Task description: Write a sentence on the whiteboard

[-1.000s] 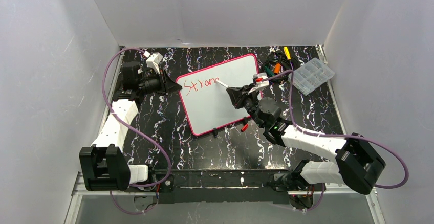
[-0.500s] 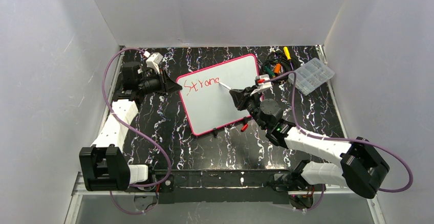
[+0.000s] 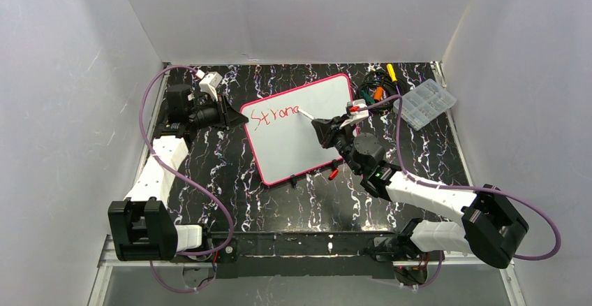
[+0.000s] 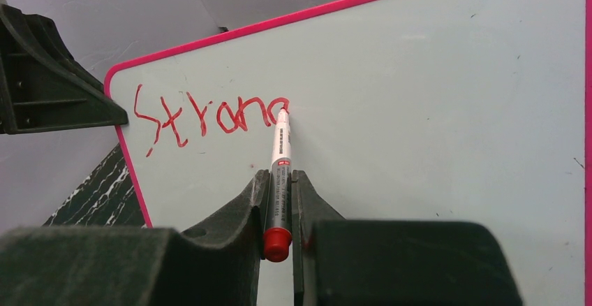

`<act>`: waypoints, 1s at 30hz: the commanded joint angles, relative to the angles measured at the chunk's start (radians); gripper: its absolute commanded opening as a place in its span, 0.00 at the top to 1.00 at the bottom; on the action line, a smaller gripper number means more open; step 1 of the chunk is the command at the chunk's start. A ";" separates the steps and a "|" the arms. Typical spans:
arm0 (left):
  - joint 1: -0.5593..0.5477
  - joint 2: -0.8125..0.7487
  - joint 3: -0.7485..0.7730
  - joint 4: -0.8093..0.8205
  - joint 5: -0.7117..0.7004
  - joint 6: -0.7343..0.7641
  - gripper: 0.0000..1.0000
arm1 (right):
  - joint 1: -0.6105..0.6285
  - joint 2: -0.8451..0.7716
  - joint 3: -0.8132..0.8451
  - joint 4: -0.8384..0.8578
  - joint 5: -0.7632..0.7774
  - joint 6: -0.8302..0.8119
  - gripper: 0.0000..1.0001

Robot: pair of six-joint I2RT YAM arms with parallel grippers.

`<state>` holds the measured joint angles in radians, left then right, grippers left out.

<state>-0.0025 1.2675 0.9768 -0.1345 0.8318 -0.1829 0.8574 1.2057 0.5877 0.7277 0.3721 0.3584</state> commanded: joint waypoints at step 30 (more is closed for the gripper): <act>-0.011 -0.029 -0.009 -0.022 0.026 0.011 1.00 | 0.002 -0.053 0.003 0.038 -0.056 0.049 0.99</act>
<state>-0.0025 1.2675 0.9768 -0.1345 0.8349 -0.1829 0.8577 1.1645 0.5285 0.6895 0.3069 0.4156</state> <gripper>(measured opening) 0.141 0.211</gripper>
